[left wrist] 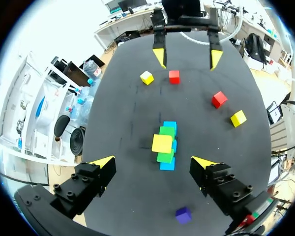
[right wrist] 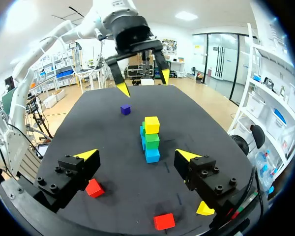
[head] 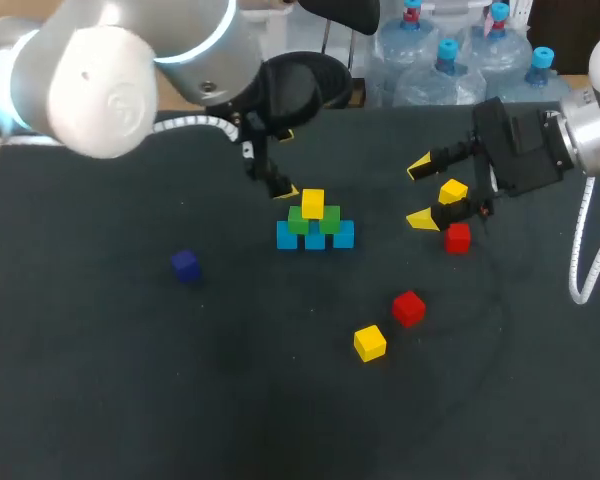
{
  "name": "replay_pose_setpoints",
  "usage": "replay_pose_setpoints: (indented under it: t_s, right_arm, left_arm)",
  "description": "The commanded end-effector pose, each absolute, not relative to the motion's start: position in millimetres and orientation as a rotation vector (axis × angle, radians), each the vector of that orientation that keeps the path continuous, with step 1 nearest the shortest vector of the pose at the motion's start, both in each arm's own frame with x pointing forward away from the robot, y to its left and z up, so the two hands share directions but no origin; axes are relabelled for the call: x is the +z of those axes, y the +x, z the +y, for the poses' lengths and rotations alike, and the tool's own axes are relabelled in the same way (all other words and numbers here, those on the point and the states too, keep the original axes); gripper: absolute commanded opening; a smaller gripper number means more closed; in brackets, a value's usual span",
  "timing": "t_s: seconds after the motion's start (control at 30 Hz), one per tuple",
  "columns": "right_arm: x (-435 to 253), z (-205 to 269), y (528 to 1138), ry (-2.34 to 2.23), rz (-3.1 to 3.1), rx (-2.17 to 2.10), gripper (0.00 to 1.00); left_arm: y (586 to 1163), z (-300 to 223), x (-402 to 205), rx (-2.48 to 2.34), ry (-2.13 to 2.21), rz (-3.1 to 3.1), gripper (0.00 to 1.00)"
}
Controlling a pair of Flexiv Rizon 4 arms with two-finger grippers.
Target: Place the blue cubes, place green cubes on the blue cubes, place the yellow cubes on the green cubes, then place the red cubes on the yellow cubes, and place purple cube on the red cubes.
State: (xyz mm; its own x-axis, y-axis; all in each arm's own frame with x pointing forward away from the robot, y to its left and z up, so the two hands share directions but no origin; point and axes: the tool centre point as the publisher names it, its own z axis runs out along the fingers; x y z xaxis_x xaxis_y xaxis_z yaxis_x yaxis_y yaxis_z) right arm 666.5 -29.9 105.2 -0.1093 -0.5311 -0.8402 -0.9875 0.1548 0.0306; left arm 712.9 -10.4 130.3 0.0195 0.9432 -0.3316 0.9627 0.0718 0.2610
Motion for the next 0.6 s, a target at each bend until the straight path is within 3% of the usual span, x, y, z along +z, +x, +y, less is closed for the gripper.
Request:
replay_pose_setpoints:
  t_s: [0.03,0.6]
  right_arm:
    - [105,-30,667,-1.460,1.734,0.831,1.00]
    - [105,-30,667,-1.460,1.734,0.831,1.00]
  left_arm:
    - [691,13,143,-0.108,1.797,1.876,1.00]
    - [661,52,172,-0.151,1.641,1.820,1.00]
